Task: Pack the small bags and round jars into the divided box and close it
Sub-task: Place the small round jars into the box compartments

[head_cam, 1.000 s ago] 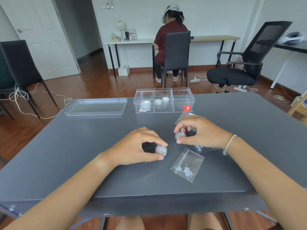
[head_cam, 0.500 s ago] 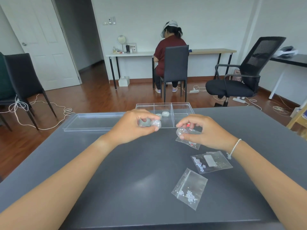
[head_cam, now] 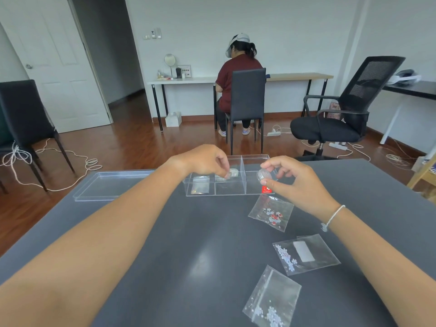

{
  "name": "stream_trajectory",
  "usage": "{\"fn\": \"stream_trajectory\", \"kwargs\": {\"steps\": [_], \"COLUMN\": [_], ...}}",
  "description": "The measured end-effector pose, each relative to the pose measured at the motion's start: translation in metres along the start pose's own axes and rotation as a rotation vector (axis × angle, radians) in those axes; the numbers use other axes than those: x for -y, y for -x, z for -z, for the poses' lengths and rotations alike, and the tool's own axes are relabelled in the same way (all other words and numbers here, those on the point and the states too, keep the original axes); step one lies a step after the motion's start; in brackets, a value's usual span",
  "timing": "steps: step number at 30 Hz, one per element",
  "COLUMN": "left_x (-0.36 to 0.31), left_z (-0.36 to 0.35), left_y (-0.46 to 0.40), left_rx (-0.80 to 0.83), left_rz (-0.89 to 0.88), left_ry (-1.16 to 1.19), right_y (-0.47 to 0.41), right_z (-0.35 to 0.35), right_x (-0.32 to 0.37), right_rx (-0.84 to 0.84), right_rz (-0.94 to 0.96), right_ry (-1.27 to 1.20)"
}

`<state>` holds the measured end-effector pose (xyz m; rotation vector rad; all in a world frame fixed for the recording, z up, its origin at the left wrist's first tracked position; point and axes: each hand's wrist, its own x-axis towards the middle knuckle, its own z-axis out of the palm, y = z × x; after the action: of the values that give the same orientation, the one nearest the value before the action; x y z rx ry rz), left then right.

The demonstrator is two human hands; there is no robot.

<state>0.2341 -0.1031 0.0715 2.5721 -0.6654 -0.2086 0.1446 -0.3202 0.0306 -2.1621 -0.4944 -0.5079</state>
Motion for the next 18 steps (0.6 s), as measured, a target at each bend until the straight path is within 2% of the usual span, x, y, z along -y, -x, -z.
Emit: {"fn": "stream_trajectory", "kwargs": {"steps": [5,18], "left_x": [-0.001,-0.008], "left_z": [0.001,0.002], "left_y": [-0.009,-0.017], "left_rx": [0.123,0.237], "left_rz": [0.052,0.118], "left_ry": [-0.065,-0.181], "right_y": [0.0,0.002], "right_z": [0.002,0.004], "right_x": [-0.003,-0.003], "right_rx": [0.008,0.008], "right_rz": [-0.002,0.031], "right_ry": [0.007,0.036]}}
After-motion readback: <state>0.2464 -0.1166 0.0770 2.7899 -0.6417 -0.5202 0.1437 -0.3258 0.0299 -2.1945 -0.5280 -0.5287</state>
